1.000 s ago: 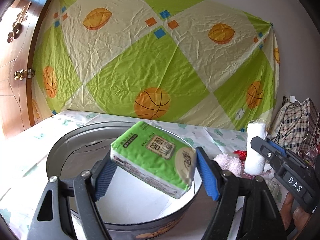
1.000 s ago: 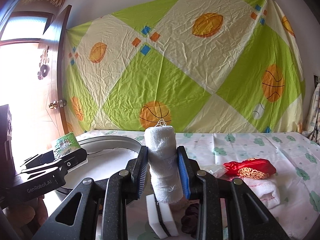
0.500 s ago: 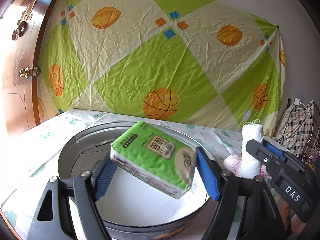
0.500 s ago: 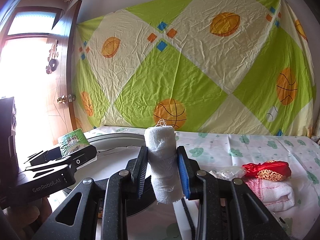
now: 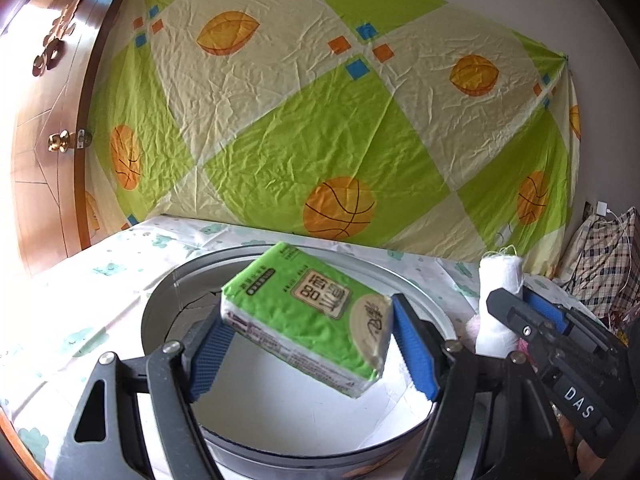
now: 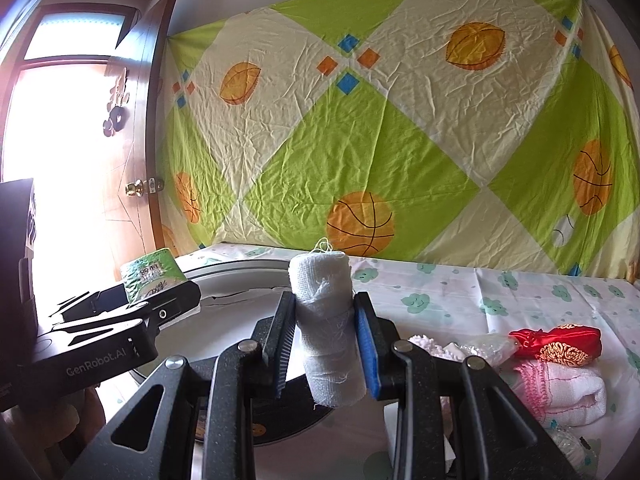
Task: Organize soft objects
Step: 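Carry both items over the tin and open both grippers to drop them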
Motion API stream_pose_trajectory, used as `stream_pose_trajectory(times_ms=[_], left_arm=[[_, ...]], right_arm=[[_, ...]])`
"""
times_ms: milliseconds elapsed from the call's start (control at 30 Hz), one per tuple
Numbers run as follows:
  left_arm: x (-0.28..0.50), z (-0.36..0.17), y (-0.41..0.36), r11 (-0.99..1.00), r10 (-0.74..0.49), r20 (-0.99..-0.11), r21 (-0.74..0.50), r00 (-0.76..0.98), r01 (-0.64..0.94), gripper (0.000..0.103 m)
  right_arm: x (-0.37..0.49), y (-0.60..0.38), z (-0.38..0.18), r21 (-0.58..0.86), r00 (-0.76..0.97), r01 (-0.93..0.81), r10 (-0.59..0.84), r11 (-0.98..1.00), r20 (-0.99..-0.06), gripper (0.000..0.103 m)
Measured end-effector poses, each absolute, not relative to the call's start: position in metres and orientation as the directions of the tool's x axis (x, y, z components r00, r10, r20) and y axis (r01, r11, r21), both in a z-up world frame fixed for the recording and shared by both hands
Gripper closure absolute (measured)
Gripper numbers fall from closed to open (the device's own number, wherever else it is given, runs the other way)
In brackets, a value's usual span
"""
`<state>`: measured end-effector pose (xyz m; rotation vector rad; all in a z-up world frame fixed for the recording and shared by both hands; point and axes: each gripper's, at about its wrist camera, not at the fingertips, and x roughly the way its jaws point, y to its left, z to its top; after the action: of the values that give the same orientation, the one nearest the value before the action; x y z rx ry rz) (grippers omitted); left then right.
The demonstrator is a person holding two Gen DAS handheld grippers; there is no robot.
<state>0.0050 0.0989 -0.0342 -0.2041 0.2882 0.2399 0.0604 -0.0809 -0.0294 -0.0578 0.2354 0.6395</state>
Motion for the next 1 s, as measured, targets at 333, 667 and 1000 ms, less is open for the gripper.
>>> stream_pose_trajectory(times_ms=[333, 667, 1000], left_arm=[[0.009, -0.035, 0.118, 0.945, 0.218, -0.334, -0.161, 0.917, -0.283, 0.027], [0.021, -0.037, 0.133, 0.948, 0.218, -0.380, -0.137, 0.899, -0.288, 0.027], [0.041, -0.035, 0.147, 0.957, 0.219, -0.439, -0.078, 0.871, -0.280, 0.027]], right_arm=[[0.065, -0.062, -0.032, 0.011, 0.744, -0.632, 0.610, 0.775, -0.274, 0.071], [0.078, -0.050, -0.024, 0.025, 0.720, -0.648, 0.624, 0.761, -0.305, 0.071], [0.098, -0.036, -0.008, 0.037, 0.694, -0.666, 0.637, 0.745, -0.335, 0.071]])
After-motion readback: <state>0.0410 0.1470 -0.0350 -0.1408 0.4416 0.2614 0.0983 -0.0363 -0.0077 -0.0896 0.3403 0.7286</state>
